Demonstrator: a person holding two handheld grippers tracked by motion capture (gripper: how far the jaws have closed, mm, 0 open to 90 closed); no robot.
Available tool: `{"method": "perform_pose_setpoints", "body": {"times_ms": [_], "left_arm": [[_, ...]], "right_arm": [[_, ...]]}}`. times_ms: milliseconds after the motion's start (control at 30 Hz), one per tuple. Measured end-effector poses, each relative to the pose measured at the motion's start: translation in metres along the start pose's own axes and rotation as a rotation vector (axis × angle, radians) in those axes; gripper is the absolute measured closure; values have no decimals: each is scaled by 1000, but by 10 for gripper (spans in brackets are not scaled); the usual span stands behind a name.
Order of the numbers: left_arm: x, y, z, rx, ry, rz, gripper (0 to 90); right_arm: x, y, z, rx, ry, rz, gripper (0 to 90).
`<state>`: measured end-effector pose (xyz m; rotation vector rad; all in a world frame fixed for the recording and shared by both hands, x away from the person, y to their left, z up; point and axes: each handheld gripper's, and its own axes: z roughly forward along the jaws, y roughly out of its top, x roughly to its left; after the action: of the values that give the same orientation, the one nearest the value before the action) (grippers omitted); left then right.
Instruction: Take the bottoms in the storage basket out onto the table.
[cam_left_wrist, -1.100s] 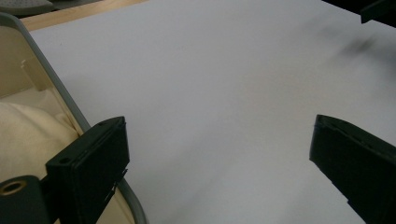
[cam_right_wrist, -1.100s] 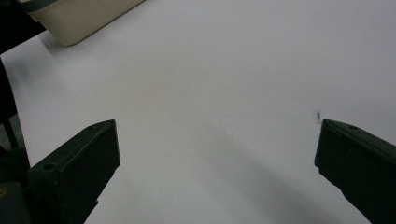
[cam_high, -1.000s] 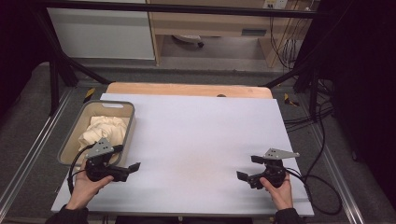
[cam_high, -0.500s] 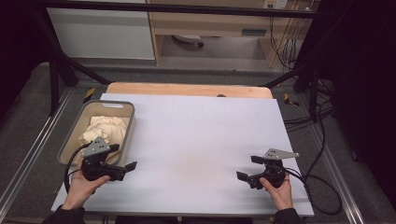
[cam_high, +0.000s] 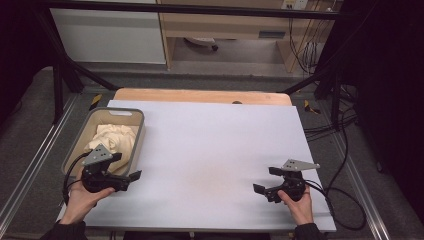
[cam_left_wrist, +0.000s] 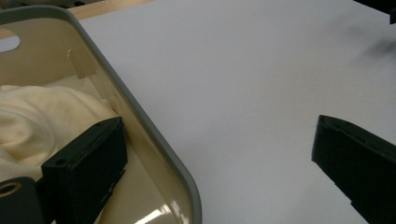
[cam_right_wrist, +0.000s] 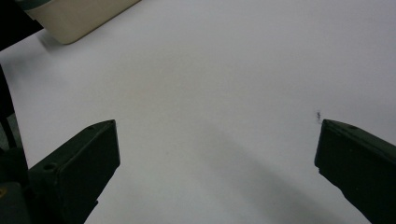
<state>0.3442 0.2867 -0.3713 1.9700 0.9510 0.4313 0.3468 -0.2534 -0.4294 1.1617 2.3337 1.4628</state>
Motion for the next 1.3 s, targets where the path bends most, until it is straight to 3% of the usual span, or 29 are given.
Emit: {"method": "perform_pose_setpoints", "body": {"times_ms": [1300], "left_arm": [[34, 14, -18, 26, 127, -48, 25]], "right_arm": [[0, 0, 0, 3, -4, 0, 6]]}}
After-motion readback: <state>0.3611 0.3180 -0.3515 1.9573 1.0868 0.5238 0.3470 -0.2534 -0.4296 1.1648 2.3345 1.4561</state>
